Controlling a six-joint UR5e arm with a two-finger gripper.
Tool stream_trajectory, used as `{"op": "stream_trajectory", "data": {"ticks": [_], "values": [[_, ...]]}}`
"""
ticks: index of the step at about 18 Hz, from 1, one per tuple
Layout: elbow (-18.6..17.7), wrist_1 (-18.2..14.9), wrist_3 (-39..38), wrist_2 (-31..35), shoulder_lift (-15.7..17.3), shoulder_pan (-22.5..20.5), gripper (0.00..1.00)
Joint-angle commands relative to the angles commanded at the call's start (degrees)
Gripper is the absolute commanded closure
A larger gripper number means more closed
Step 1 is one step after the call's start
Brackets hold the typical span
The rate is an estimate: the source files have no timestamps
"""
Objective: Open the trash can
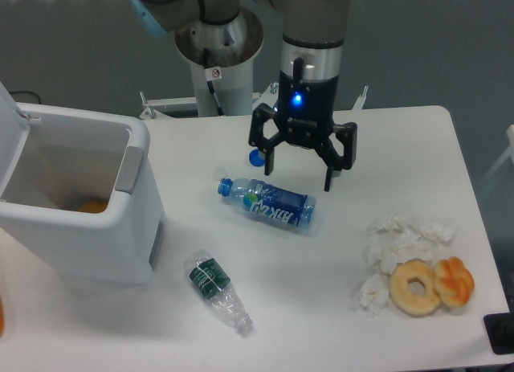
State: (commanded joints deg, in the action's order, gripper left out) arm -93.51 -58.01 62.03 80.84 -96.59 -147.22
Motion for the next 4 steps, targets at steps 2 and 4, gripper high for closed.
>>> {"op": "stream_trajectory", "data": {"ticks": [2,4], "values": [[-0.1,0.2,3.3,2.5,-0.6,0.2,0.00],[-0.1,0.2,3.3,2.6,-1.0,0.6,0.00]]}}
